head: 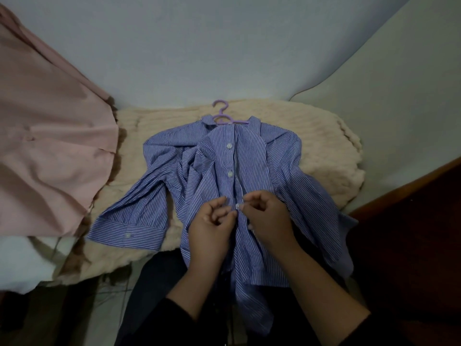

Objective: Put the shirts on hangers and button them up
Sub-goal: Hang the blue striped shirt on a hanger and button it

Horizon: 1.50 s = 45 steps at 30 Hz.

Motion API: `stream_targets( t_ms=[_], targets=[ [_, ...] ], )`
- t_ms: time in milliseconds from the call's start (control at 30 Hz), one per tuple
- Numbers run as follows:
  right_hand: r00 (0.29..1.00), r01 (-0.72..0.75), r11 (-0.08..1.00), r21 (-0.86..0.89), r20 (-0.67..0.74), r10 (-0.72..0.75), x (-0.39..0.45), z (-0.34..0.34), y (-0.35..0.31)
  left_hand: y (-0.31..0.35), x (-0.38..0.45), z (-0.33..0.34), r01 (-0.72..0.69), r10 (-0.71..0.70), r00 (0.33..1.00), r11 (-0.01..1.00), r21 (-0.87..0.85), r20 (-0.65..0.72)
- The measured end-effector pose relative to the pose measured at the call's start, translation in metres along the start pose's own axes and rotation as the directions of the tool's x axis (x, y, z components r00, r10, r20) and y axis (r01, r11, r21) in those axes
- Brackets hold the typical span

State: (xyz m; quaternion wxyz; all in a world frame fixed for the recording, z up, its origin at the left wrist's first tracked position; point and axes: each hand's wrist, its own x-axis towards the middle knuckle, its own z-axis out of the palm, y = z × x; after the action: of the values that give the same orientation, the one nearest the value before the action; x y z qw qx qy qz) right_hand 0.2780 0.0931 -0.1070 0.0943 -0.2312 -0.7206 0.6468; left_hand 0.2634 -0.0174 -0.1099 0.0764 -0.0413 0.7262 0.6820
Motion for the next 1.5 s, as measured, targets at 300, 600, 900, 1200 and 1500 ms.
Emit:
stream_targets(
  t_ms=[300, 600, 900, 1200, 1500],
  targets=[
    [0.999, 0.020, 0.999, -0.041, 0.043, -0.018, 0.001, -0.003, -0.001, -0.003, 0.002, -0.002, -0.015, 0.015, 1.000, 1.000, 0.006, 0.004],
    [1.000, 0.019, 0.983, -0.183, 0.026, -0.014, 0.001, -0.002, -0.001, -0.008, 0.011, 0.004, -0.073, 0.072, 0.996, 0.997, 0.018, 0.060],
    [0.999, 0.028, 0.978, -0.205, 0.028, -0.022, 0.007, -0.001, 0.007, -0.017, 0.015, 0.001, -0.006, 0.007, 0.993, 1.000, -0.009, 0.117],
    [0.982, 0.128, 0.960, -0.249, 0.170, -0.087, 0.015, -0.007, 0.011, -0.018, 0.029, -0.005, 0.183, -0.160, 0.969, 0.977, -0.109, 0.189],
    [0.950, -0.074, 0.980, -0.185, 0.287, 0.126, 0.019, -0.010, 0.014, -0.030, 0.036, -0.012, 0.321, -0.281, 0.928, 0.937, -0.140, 0.246]
  ],
)
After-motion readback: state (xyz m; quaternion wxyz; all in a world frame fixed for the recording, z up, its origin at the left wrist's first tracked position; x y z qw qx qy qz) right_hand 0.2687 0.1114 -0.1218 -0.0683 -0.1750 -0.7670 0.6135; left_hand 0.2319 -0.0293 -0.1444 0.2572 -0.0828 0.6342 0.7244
